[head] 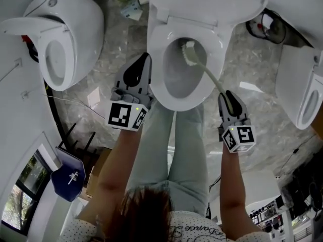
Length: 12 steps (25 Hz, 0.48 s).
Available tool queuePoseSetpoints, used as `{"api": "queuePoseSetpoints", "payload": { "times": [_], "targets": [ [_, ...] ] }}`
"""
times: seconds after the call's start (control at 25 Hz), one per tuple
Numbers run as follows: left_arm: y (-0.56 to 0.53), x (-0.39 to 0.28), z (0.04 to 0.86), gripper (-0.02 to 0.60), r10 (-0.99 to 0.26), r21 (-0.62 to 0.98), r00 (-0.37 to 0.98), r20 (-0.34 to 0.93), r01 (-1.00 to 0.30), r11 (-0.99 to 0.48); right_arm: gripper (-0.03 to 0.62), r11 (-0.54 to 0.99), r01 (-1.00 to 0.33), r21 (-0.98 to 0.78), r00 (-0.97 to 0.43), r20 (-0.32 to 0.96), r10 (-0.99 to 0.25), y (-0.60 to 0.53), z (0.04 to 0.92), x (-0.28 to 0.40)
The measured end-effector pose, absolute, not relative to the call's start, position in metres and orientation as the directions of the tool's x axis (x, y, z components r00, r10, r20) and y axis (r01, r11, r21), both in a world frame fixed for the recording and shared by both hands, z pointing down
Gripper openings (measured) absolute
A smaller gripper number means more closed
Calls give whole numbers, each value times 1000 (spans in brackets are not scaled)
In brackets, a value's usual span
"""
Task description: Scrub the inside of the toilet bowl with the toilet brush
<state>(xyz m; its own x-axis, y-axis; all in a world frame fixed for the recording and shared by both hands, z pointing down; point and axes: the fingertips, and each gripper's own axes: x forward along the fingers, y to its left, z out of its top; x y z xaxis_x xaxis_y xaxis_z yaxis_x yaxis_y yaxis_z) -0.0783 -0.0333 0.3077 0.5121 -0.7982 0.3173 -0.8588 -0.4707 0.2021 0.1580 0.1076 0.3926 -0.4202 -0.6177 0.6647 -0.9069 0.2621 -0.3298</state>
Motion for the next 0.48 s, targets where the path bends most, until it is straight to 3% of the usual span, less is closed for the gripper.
{"api": "queuePoseSetpoints", "payload": {
  "times": [0.48],
  "targets": [
    [-30,-93,376,3,-795,213,498,346,-867,-451,115,182,-901,-394,-413,648,-640,97,471,136]
  ]
}}
